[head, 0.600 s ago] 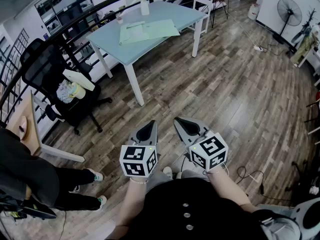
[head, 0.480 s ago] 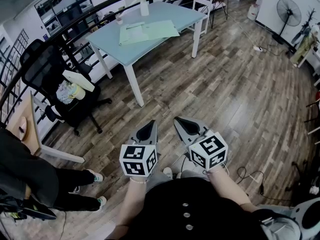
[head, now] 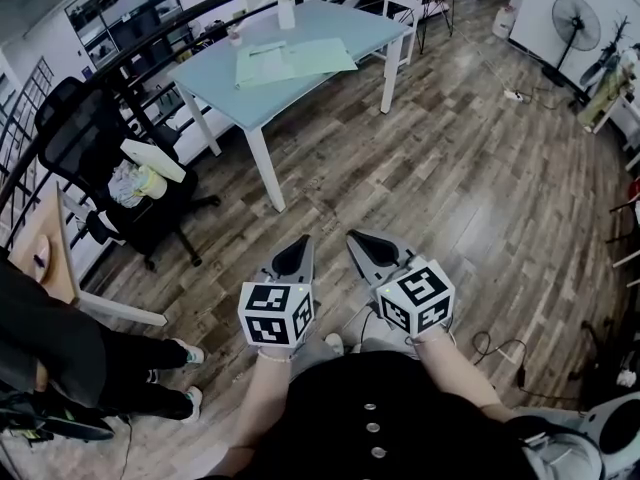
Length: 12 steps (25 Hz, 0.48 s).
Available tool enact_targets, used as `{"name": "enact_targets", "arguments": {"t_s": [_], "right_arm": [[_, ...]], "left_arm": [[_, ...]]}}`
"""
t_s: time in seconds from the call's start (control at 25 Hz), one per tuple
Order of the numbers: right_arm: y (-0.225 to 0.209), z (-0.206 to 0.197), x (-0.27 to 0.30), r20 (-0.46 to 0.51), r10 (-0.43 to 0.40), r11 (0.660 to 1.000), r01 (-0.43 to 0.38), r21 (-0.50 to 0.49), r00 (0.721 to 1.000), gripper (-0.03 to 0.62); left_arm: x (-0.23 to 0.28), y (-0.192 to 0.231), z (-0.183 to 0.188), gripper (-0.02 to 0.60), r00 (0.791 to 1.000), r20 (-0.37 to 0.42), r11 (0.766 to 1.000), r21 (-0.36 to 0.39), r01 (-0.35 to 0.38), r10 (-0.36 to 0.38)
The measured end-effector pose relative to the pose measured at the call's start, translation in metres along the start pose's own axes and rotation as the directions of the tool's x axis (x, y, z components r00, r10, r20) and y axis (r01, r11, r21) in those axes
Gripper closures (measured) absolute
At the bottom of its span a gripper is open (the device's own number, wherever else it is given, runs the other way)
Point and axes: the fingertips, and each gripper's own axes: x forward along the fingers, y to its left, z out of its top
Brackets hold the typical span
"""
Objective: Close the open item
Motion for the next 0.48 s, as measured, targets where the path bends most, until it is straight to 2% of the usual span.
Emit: {"name": "enact_targets", "arguments": {"t_s": [0.16,0.32,0.48], "right_arm": [[-0.002,0.001,0.004,0.03,-0.004,0.999,0.003,0.032,1.0,0.589],[-0.007,0.004,0.012,0.051,-0.013,0.998,0.01,0.062,0.999,0.588],[-0.011,0.0,0.026,0.034,-0.039,0.997,0.037,0.068,0.999,0.588]], "left_arm": [[0.0,0.006,0.003,0.563,1.0,0.029,1.0,-0.005,0.0,0.0],[0.004,0.018,0.003,0.563,0.999,0.033,0.999,-0.05,0.02,-0.019],[0.009,0.035,0.003,0.561,1.0,0.029,0.999,-0.035,0.012,-0.011]]}}
